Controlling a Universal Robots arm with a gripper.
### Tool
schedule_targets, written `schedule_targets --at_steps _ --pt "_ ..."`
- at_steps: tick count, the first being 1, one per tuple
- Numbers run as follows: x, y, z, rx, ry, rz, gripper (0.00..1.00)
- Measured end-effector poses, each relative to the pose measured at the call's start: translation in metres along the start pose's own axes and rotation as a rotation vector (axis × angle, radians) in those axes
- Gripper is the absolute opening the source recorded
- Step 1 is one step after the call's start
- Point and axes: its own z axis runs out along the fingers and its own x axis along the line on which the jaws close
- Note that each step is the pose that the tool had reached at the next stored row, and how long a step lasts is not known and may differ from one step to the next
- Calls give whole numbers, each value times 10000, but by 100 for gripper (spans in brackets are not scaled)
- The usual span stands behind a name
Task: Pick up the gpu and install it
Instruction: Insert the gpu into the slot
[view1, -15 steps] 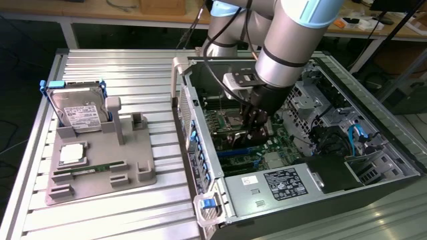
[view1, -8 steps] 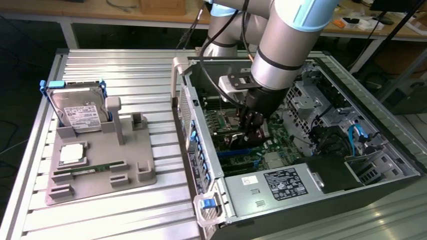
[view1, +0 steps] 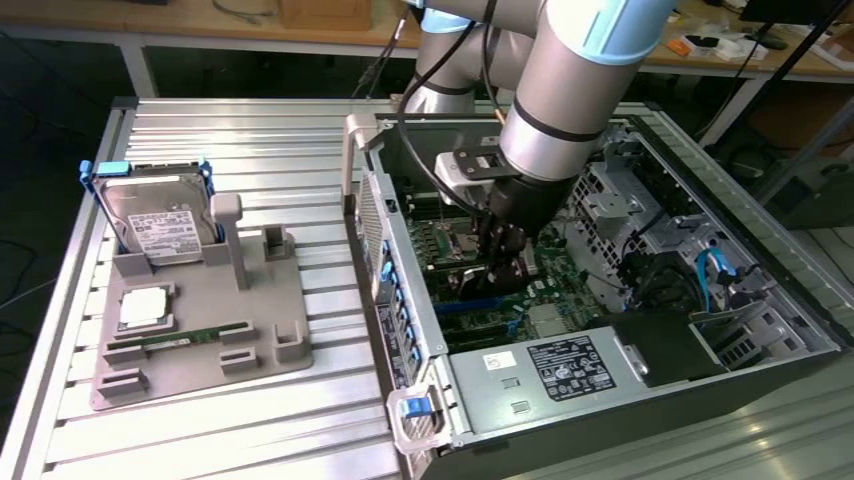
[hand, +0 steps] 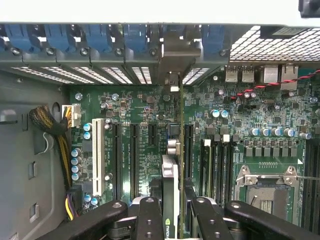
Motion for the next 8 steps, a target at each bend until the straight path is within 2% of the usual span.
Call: schedule_targets --at_steps 5,8 --pt "0 0 8 -13 -18 0 27" --pt "0 -1 12 -44 -33 0 27"
